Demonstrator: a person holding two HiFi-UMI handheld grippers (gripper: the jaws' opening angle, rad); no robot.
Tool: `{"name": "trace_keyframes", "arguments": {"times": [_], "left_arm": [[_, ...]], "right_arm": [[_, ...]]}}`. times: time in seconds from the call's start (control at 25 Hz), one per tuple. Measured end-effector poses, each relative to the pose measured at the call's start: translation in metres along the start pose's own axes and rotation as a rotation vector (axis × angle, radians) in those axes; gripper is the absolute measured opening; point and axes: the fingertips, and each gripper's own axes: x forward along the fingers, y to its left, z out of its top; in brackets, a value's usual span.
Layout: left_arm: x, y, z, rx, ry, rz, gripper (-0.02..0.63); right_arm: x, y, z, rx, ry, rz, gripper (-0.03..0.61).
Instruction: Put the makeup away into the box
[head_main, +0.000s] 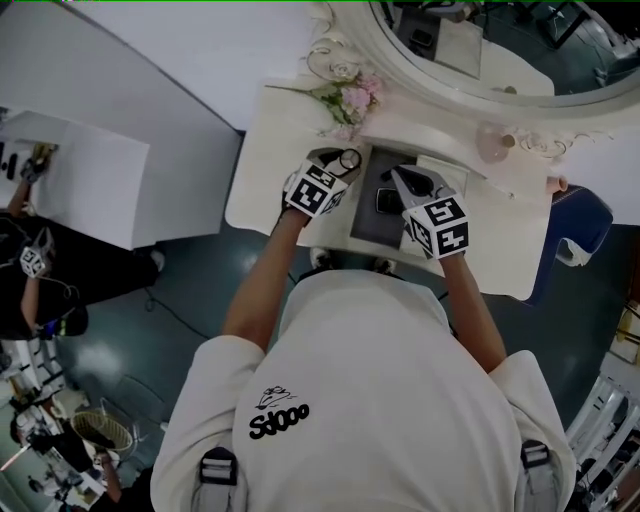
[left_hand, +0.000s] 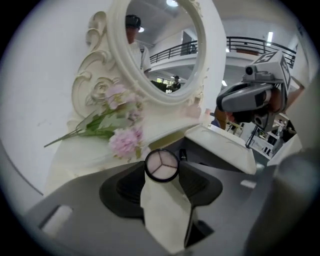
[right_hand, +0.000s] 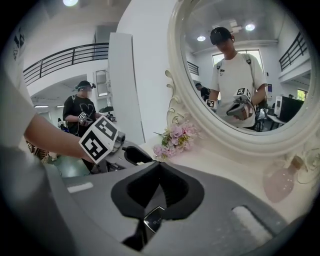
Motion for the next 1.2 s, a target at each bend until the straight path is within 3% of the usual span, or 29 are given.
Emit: {"name": "trace_keyframes", "arguments": {"times": [0.28,0.48,0.64,0.88,1.08,1.2], "left_arm": [[0.045,-0.060,0.024,0.227,0.061,-0.114,0.227],[0.082,-0.097,0.013,0.333,0.213,-0.192,0.229],[0.106,-0.114,-0.005,0.473,0.330,-0.212,0.230],[0.117,-0.111,0.000,0.448,0.332,-0.190,0.233],[0.114,-0.108,0.002,0.428,0.335,-0.165,0.258],[0.104,-0.104,0.008,0.394,0.289,-0.156,0.261]], "right_arm": [[-0.042,-0.017,-0.032,0.086,-0.003,-0.112,0.002],[-0.073,-0.029,-0.057,0.139,0.005,-0.189,0.002],[-0.096,-0.040,-0.070,0.173,0.004,-0.246,0.002],[-0.121,-0.054,-0.090,0.219,0.013,-0.302,0.002],[-0.123,-0.061,-0.091,0.220,0.011,-0.297,0.002],[-0.119,-0.067,-0.083,0.201,-0.002,-0.286,0.002]]}}
